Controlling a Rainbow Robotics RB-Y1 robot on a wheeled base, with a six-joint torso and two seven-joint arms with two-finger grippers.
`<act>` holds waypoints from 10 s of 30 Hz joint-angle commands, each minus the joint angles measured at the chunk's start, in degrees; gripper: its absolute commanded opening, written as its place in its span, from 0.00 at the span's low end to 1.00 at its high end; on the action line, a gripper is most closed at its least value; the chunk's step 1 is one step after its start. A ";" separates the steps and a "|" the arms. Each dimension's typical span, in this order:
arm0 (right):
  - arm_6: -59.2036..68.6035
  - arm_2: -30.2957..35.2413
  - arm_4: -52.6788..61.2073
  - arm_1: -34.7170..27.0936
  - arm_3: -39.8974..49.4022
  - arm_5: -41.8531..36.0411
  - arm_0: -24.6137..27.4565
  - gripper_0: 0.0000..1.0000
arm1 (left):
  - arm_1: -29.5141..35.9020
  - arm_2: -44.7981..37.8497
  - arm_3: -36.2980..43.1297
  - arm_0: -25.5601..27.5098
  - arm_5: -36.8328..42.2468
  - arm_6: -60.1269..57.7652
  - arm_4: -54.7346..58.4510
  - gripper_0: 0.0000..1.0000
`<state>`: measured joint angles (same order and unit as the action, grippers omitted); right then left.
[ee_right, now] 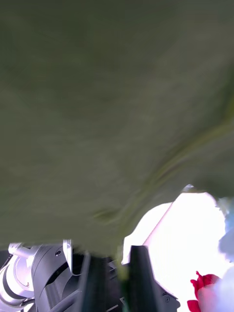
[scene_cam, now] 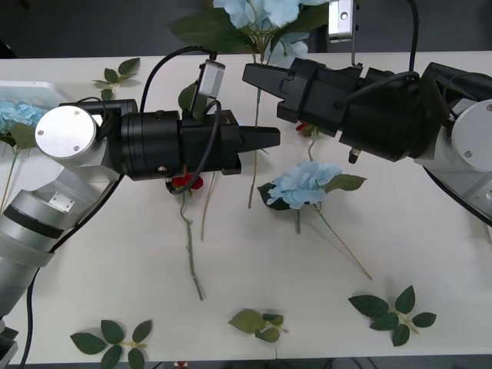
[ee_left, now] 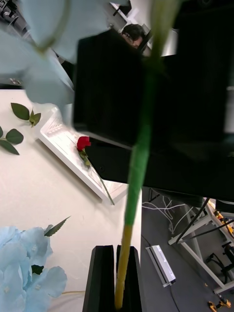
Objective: Place the red flowers into the right box and the blue flowers into the left box. If a person shows an open palm, hand one flower to the person first, then continue sorting.
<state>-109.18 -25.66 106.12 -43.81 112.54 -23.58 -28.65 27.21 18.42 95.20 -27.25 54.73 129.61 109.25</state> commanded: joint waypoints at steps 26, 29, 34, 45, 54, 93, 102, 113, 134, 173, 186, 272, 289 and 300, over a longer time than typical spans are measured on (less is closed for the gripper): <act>-4.90 15.55 -0.47 -24.04 -7.68 -24.85 17.49 0.80 | 37.21 10.50 2.98 -7.11 5.21 -22.29 -5.45 0.00; -5.78 23.64 -10.14 -16.13 -11.55 -38.21 18.72 0.81 | 40.38 8.91 2.89 -7.02 9.17 -24.93 -9.93 0.00; -6.40 29.26 -27.72 -5.15 -9.79 -49.81 18.89 0.80 | 45.03 3.02 -0.45 -6.67 17.34 -25.81 -16.26 0.00; -4.46 17.40 -48.99 8.56 -8.56 -42.25 18.54 0.80 | 48.99 -12.97 -10.03 1.06 30.18 -25.90 -33.58 0.00; 3.36 4.65 -59.62 7.33 -8.65 -33.02 17.66 0.80 | 47.67 -23.25 -9.42 6.95 31.05 -24.40 -51.51 0.00; 14.78 1.40 -68.06 5.40 -2.50 -33.73 14.76 0.00 | 24.47 -18.24 -27.43 16.00 -1.20 -27.74 -69.88 0.13; 14.52 15.82 -58.65 3.99 13.59 -53.33 17.75 0.00 | 25.52 -18.33 -27.08 15.30 1.88 -26.78 -68.56 1.00; 13.11 16.52 -56.63 5.66 7.79 -50.16 18.54 0.00 | 35.45 -18.42 -15.39 8.88 26.31 -26.95 -52.83 1.00; 8.89 9.40 -63.49 2.24 7.43 -46.82 17.31 1.00 | 24.38 -23.69 -3.18 4.14 35.54 -15.26 -29.27 1.00; 9.51 -0.18 -76.06 -3.57 1.02 -36.63 25.13 1.00 | 11.02 -19.65 -3.18 1.06 26.84 18.05 -39.82 1.00; 9.95 -2.29 -71.84 0.74 -1.71 -30.21 25.75 1.00 | 10.93 -19.65 -3.18 1.15 27.19 17.96 -39.64 1.00; 17.07 9.75 -60.32 24.65 7.79 -11.23 2.72 0.65 | 10.84 -19.74 -3.18 1.68 27.19 17.61 -39.73 1.00; 18.83 9.84 -55.67 13.57 17.10 -10.96 10.98 1.00 | 10.58 -19.48 -3.18 2.73 30.44 7.41 -46.59 1.00; 24.72 12.91 -51.98 -1.37 15.61 -16.33 24.17 1.00 | 10.41 -15.52 -3.09 2.12 32.90 -11.31 -52.21 1.00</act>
<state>-86.23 -14.41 53.46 -44.00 131.00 -37.49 -5.39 38.12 -0.21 90.95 -23.90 87.39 122.77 59.04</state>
